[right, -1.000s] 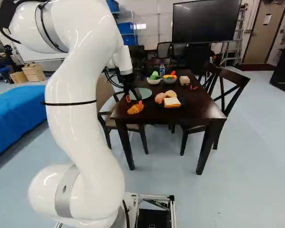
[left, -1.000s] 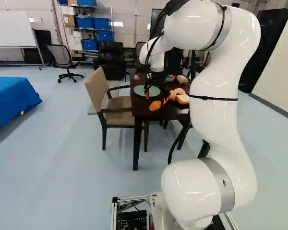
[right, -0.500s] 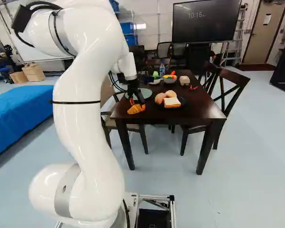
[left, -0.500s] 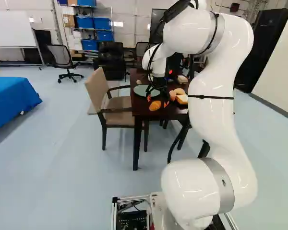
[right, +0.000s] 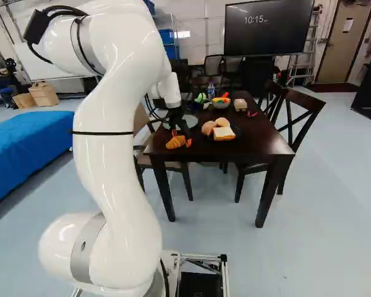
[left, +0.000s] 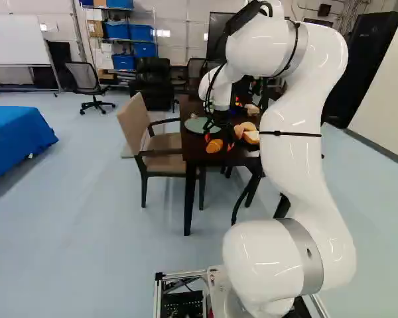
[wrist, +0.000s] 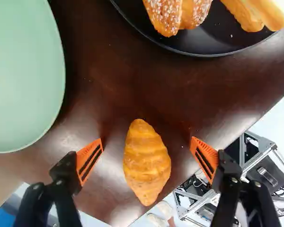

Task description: Move the croissant to the empty plate

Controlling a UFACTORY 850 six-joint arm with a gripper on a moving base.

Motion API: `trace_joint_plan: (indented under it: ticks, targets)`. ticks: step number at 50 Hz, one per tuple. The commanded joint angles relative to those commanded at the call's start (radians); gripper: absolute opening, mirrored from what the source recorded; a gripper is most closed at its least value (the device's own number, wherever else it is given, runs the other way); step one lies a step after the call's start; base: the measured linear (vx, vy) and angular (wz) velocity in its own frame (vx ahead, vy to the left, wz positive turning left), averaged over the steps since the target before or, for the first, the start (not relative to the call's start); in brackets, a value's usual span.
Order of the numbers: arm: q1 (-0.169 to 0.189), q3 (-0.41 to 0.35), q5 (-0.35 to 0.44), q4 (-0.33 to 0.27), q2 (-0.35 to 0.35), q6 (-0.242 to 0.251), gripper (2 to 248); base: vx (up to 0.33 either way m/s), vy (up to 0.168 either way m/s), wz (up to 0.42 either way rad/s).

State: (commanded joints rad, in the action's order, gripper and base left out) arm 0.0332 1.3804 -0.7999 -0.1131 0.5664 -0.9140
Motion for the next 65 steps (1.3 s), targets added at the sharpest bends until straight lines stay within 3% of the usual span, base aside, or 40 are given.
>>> trace_joint_plan:
  ticks: [30, 65]
  targets:
    - [0.001, -0.039, 0.034, 0.000, -0.030, 0.000, 247, 0.000, 0.000, 0.000]
    - [-0.004, -0.124, 0.049, 0.000, -0.133, 0.000, 247, 0.000, 0.000, 0.000]
